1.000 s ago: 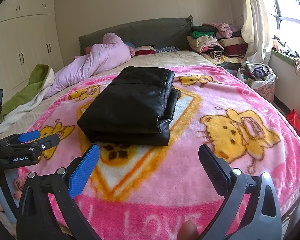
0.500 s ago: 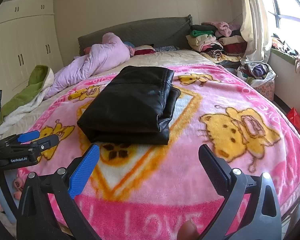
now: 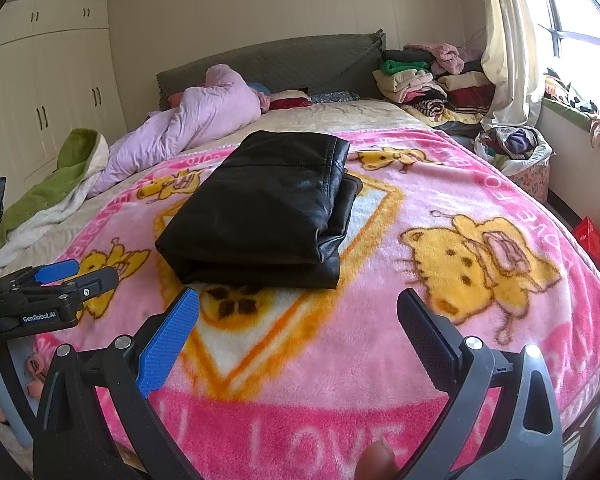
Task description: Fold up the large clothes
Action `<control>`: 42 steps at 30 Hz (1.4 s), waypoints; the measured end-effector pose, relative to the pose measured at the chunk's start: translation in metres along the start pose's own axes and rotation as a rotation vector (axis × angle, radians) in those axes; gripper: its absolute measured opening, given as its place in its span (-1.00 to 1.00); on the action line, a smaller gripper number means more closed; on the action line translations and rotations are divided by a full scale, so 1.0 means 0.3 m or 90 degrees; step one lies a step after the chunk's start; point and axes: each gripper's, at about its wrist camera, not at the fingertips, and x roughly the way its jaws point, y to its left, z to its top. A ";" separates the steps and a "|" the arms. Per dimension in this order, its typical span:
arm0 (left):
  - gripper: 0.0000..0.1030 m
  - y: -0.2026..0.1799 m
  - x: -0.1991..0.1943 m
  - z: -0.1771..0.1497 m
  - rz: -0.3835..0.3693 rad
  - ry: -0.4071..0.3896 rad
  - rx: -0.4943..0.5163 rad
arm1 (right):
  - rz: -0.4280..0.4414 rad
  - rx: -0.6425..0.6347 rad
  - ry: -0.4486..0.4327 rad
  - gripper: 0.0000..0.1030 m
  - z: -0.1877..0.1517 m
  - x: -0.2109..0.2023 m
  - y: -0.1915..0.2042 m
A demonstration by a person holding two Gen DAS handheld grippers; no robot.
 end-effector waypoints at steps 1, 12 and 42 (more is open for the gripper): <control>0.83 0.001 0.000 0.001 0.000 0.000 0.000 | 0.000 0.000 0.001 0.91 -0.001 0.001 -0.001; 0.83 -0.004 0.000 -0.001 0.003 0.001 0.003 | 0.001 -0.002 0.003 0.91 -0.002 0.004 -0.003; 0.83 0.359 0.032 0.087 0.076 0.042 -0.096 | -0.351 0.205 -0.048 0.91 -0.101 -0.214 -0.628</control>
